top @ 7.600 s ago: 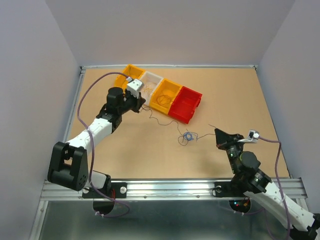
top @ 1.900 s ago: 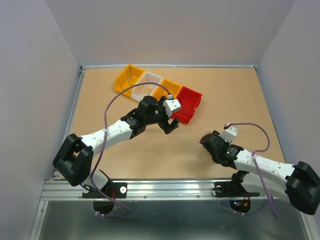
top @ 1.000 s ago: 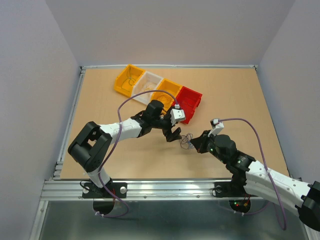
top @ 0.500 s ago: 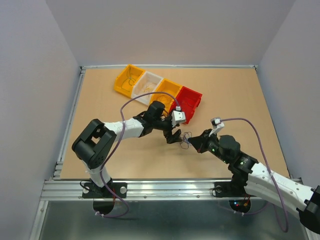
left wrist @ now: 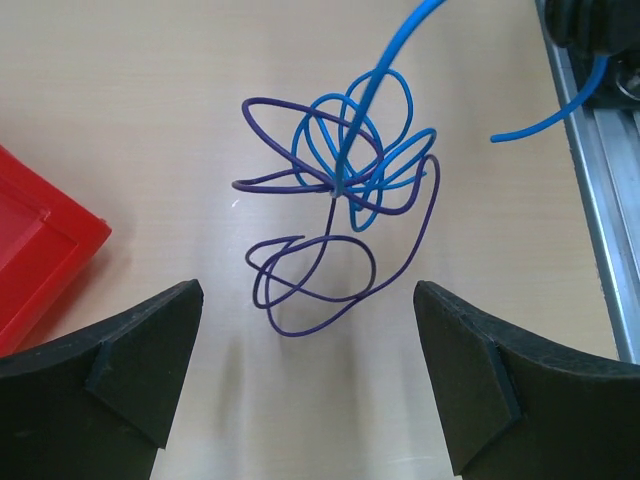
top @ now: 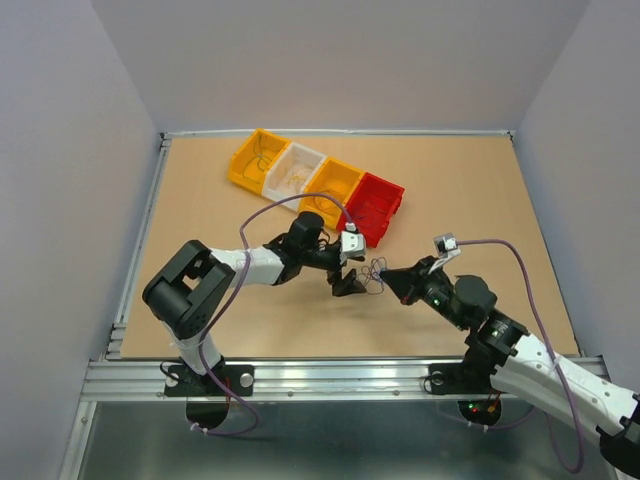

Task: Untangle the cables

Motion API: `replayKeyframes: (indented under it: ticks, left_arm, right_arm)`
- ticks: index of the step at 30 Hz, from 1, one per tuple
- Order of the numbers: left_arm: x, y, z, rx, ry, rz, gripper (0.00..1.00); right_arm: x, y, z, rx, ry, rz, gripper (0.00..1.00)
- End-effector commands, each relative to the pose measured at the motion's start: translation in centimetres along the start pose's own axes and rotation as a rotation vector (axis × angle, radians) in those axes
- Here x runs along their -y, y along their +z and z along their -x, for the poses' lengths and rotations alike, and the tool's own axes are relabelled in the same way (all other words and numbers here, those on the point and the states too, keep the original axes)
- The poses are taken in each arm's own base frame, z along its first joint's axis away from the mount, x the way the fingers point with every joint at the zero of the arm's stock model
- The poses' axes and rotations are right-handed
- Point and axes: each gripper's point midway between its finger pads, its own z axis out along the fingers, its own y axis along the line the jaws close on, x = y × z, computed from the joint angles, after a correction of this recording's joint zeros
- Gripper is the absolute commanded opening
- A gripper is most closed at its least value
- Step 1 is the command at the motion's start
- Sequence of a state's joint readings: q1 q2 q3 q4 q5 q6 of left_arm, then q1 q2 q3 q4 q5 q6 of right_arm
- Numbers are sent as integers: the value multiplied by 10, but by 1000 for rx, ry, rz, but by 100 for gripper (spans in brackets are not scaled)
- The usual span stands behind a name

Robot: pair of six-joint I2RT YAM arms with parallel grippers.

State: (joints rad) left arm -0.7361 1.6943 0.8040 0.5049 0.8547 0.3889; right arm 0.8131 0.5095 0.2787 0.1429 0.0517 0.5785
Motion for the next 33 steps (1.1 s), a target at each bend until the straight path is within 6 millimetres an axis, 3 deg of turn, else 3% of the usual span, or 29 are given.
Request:
replayKeyframes:
  ticks: [1, 3, 5, 7, 8, 9, 10, 20, 26, 33]
  left_arm:
    - [13, 5, 44, 146, 99, -49, 99]
    - [19, 9, 49, 169, 98, -67, 94]
    - [31, 16, 57, 197, 105, -102, 77]
    - [36, 18, 60, 215, 111, -109, 52]
    - [41, 21, 64, 227, 125, -114, 25]
    - [41, 22, 66, 229, 124, -110, 9]
    - [38, 22, 68, 230, 121, -92, 0]
    - [17, 12, 58, 170, 120, -11, 0]
    - [5, 15, 42, 128, 111, 30, 0]
    - [-9, 18, 37, 113, 90, 69, 0]
  right_arm:
    - [-31, -4, 38, 106, -13, 99, 0]
    - [-32, -5, 42, 120, -10, 102, 0]
    - [-35, -7, 46, 139, -6, 115, 0]
    - [-37, -9, 50, 157, -1, 124, 1]
    - [-39, -10, 52, 164, 2, 130, 1]
    - [-40, -11, 56, 179, 4, 130, 1]
    - [-43, -14, 61, 198, 4, 139, 1]
    - [-51, -49, 131, 450, -3, 104, 0]
    - [-82, -92, 192, 617, -46, 157, 1]
    - [-105, -113, 233, 699, -83, 177, 1]
